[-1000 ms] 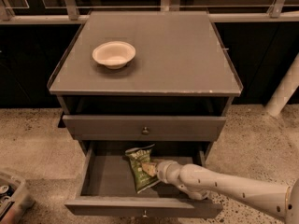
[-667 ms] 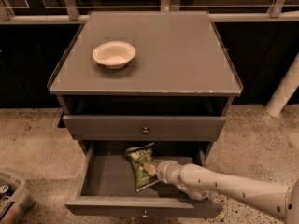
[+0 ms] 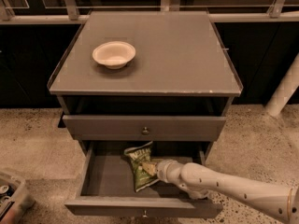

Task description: Pick green jalapeno chip bag from middle drawer and place on counter

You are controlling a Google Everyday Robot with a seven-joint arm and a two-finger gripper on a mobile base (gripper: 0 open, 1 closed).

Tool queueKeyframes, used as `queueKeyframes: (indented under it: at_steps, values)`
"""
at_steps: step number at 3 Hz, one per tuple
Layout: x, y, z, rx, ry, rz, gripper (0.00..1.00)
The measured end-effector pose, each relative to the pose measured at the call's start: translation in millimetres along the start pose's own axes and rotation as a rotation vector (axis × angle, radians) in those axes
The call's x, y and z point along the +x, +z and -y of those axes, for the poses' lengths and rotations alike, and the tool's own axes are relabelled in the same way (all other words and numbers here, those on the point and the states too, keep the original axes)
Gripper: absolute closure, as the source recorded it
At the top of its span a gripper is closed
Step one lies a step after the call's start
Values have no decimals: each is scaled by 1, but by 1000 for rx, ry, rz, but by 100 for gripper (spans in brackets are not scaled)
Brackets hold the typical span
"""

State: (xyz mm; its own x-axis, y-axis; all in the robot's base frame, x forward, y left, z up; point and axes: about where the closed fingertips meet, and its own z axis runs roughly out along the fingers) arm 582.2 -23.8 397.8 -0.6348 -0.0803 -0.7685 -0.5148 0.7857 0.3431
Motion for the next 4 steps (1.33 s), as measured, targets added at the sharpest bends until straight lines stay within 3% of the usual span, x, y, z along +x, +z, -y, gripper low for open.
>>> queueKeyframes:
  at_steps: [1, 2, 4]
  values:
    - [-24, -17, 12, -40, -45, 2, 100]
    - [-37, -42, 12, -126, -30, -2, 100]
    - [-5, -93, -8, -323, 94, -138, 100]
